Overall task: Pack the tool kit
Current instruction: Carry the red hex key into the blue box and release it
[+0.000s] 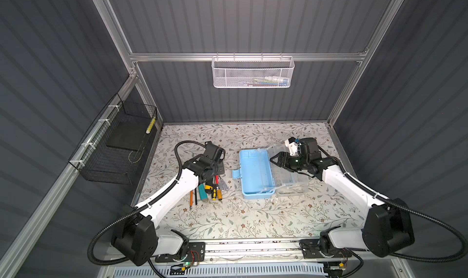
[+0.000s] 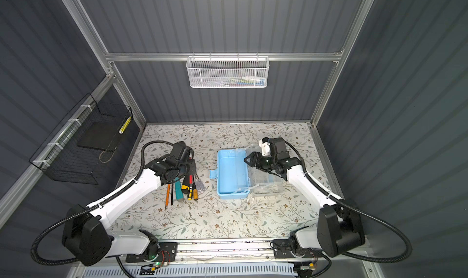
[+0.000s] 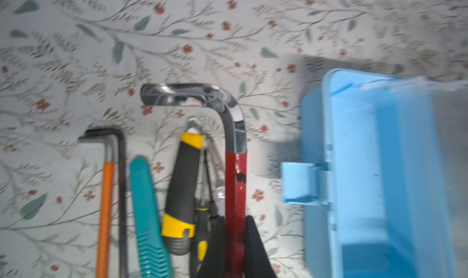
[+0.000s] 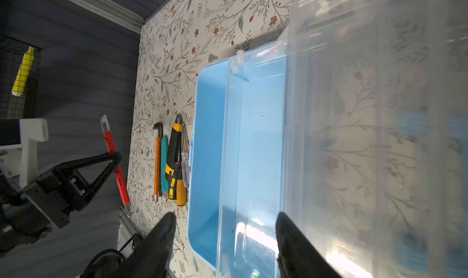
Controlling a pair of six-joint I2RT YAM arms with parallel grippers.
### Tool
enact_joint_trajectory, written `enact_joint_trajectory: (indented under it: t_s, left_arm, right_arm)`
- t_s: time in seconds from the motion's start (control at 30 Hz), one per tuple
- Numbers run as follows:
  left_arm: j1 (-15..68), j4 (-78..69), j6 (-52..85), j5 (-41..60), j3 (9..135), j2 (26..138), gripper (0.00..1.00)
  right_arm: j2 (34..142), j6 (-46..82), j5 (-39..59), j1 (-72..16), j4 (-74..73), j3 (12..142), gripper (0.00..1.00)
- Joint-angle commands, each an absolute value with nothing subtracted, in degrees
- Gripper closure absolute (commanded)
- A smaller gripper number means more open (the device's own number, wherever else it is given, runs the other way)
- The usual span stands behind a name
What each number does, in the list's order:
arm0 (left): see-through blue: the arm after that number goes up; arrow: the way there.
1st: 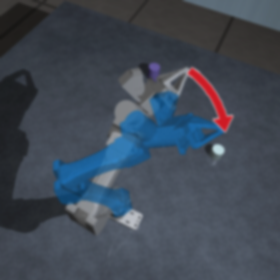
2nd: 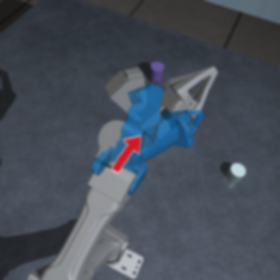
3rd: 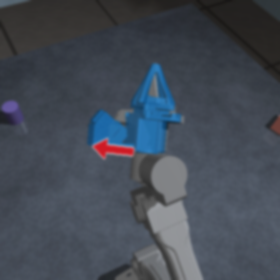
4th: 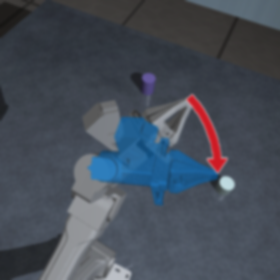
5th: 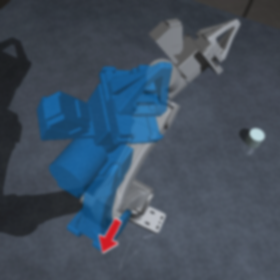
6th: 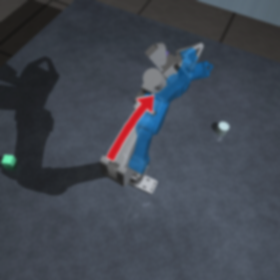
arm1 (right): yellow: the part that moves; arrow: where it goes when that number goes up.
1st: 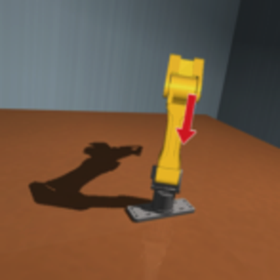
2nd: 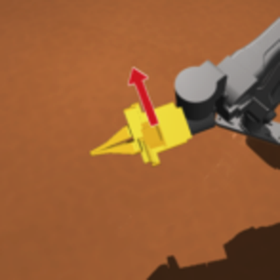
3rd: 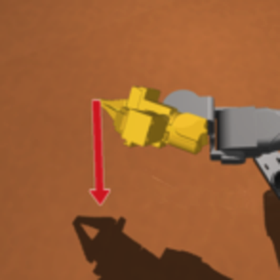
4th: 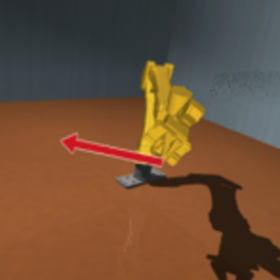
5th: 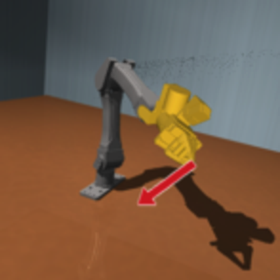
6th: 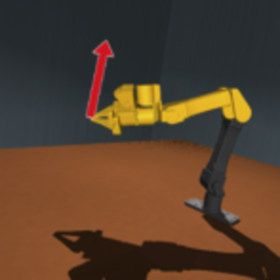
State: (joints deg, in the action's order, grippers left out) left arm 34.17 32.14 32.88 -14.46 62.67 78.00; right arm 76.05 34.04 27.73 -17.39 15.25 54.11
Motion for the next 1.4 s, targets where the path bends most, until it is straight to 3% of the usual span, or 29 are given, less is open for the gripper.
enact_joint_trajectory:
  t_s: [0.0, 0.4, 1.0, 1.03, 1.1, 1.2, 1.37]
  left_arm:
    - [38.23, 26.62, 36.62, -12.27, 65.77, 81.3, 1.0]
    - [48.47, 16.77, 44.12, -7.64, 77.13, 101.99, 1.0]
    - [48.78, 16.04, 47.8, -5.22, 80.39, 114.39, 1.0]
    - [48.8, 16.14, 47.6, -4.94, 80.49, 114.71, 0.97]
    - [48.8, 16.38, 47.19, -4.93, 80.51, 115.08, 0.79]
    - [48.63, 16.43, 46.72, -4.6, 82.57, 115.37, 0.61]
    - [48.1, 16.27, 45.93, -4.28, 82.04, 114.04, 0.55]
  right_arm:
    - [72.5, 35.25, 25.62, -16.89, 17.01, 54.61, 0.37]
    - [66.31, 33.6, 24.8, -14.99, 19.25, 52.07, 0.36]
    - [64.86, 32.57, 25.89, -12.89, 18.53, 49.22, 0.34]
    - [65.01, 32.64, 25.96, -12.91, 18.43, 49.27, 0.34]
    - [65.17, 32.64, 26.17, -12.9, 18.37, 49.48, 0.33]
    - [65.35, 32.7, 26.19, -12.92, 18.37, 49.88, 0.32]
    - [65.74, 32.14, 26.7, -12.86, 19.38, 51.64, 0.32]
